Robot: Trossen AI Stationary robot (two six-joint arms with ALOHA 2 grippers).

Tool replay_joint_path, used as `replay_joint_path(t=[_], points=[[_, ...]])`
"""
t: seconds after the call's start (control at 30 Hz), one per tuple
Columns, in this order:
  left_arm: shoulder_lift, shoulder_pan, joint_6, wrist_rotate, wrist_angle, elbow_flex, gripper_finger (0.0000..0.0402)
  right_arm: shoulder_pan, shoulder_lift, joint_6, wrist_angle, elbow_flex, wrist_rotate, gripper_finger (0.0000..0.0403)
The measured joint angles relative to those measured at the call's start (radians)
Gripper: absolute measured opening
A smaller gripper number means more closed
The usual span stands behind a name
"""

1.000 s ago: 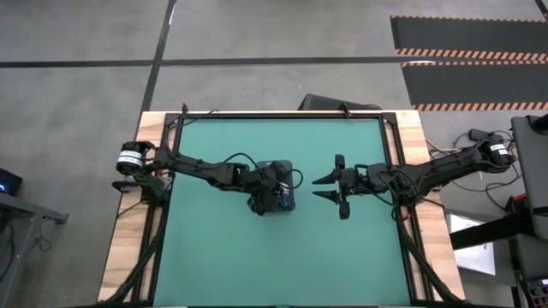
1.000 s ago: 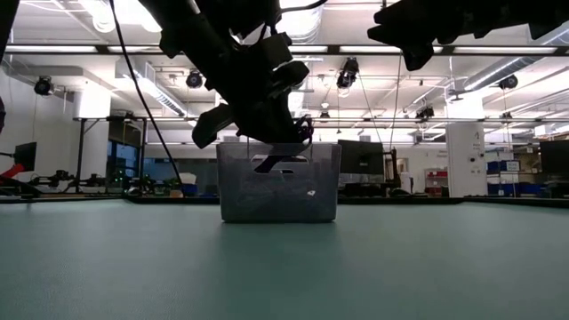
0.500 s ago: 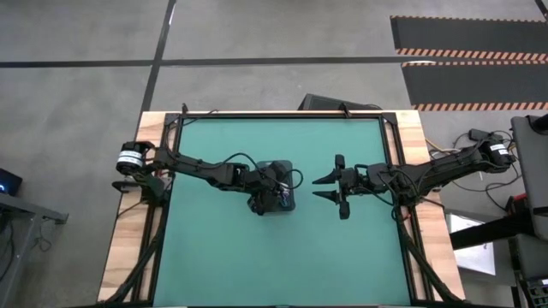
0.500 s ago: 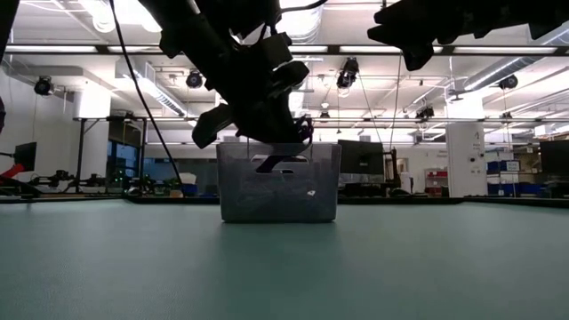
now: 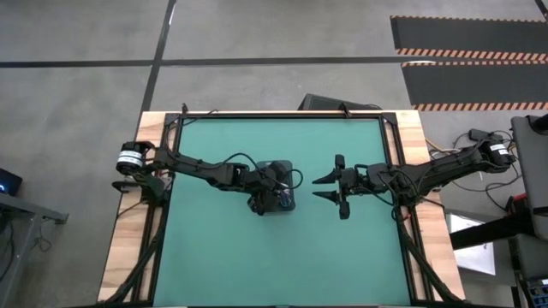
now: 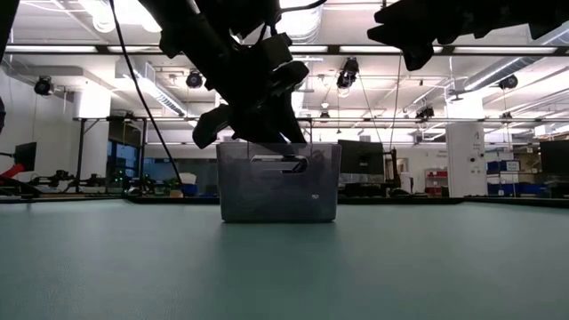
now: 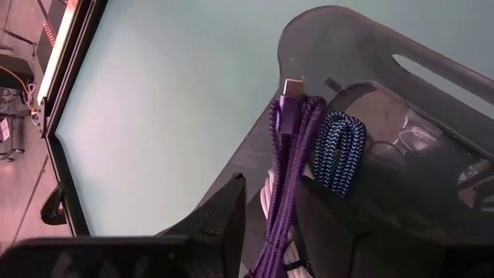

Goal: Pick and place USB-C Cables
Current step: Put the purple white charger cable into the black bin, then return to Home Position

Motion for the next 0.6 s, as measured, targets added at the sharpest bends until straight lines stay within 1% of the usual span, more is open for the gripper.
replay_joint_path(t=[0.2,0.37,0.47,0.6], points=[[-0.001,-0.007,-0.001,-0.008,0.0,0.0,0.0098,0.0,0.0,0.0,0.0,0.0,0.0,0.0162],[-0.001,-0.03,-0.002,-0.056,-0.002,0.004,0.0098,0.0,0.0,0.0,-0.001,0.0,0.0,0.0173],[-0.005,-0.058,-0.002,-0.069,-0.002,0.014,0.0098,0.0,0.0,0.0,-0.01,0.0,0.0,0.0177],[-0.015,-0.107,-0.003,-0.131,0.001,0.033,0.0098,0.0,0.0,-0.005,-0.014,0.0,0.0,0.0178]])
